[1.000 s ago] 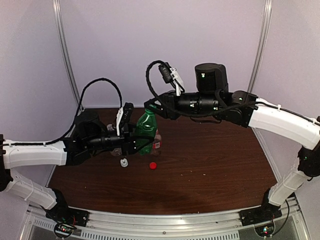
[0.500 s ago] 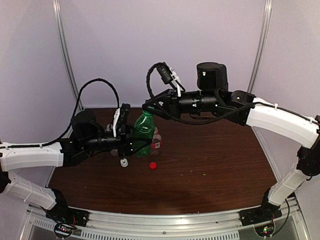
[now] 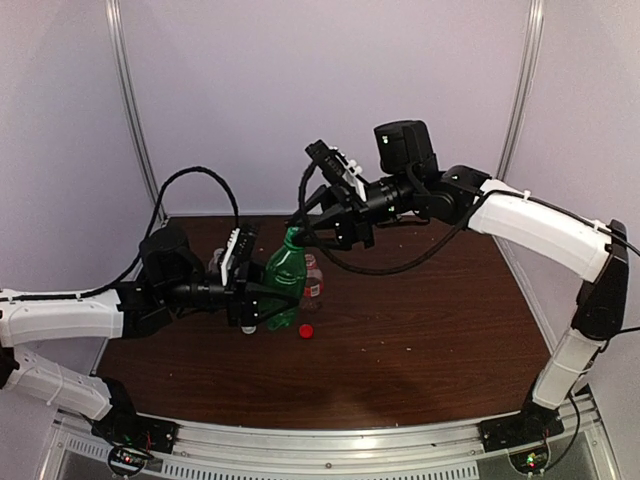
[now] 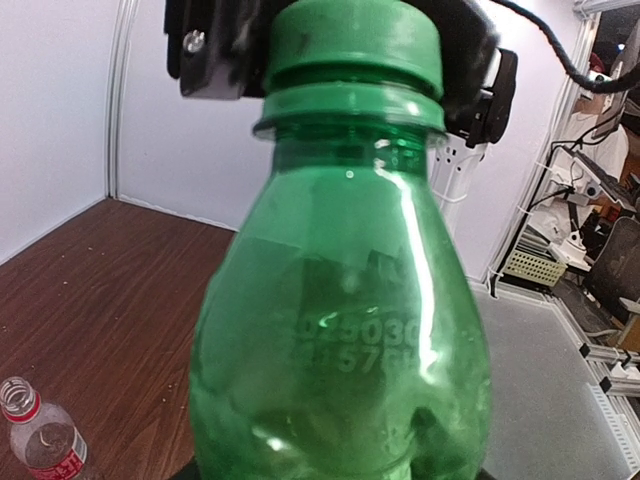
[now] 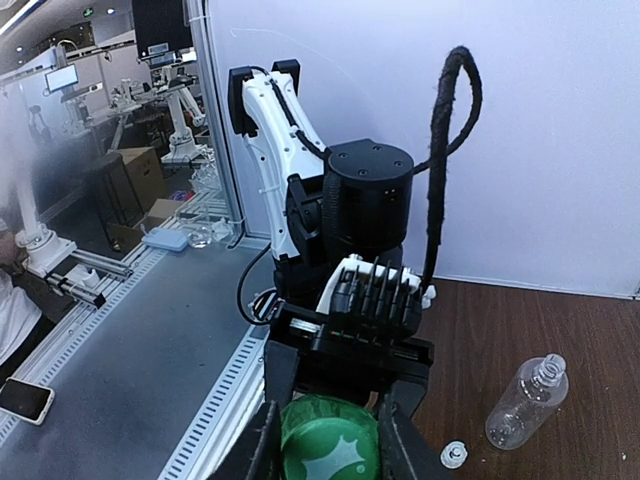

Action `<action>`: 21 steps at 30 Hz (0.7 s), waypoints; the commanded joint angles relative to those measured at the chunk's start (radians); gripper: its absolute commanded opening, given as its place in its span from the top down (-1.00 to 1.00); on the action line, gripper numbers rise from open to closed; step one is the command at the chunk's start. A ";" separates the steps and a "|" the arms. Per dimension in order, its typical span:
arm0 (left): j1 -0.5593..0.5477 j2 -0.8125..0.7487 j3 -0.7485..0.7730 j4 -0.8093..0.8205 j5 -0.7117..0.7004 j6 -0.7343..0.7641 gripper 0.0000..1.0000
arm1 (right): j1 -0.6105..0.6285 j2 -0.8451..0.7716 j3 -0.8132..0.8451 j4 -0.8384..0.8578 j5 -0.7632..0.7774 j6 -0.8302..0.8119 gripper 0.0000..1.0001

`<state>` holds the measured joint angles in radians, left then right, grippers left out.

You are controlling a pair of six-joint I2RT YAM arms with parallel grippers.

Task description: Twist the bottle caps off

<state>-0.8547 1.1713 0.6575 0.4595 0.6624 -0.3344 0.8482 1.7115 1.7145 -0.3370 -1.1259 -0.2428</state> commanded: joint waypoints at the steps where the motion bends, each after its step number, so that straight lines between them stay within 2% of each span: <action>1: -0.004 -0.036 0.013 0.109 0.002 0.025 0.51 | -0.014 -0.056 -0.095 0.100 0.077 0.137 0.14; 4: -0.004 -0.029 0.024 0.082 -0.046 0.036 0.51 | -0.012 -0.106 -0.156 0.201 0.165 0.280 -0.21; 7: -0.004 -0.020 0.037 0.048 -0.098 0.051 0.51 | -0.004 -0.151 -0.195 0.253 0.259 0.394 -0.38; 14: -0.004 -0.004 0.055 0.014 -0.168 0.068 0.50 | 0.059 -0.197 -0.203 0.235 0.604 0.537 -0.52; 21: -0.004 0.008 0.065 0.010 -0.182 0.066 0.50 | 0.104 -0.162 -0.176 0.232 0.673 0.594 -0.59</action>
<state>-0.8547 1.1728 0.6830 0.4446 0.5060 -0.2855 0.9291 1.5311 1.5093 -0.1150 -0.5537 0.2970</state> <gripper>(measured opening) 0.511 0.796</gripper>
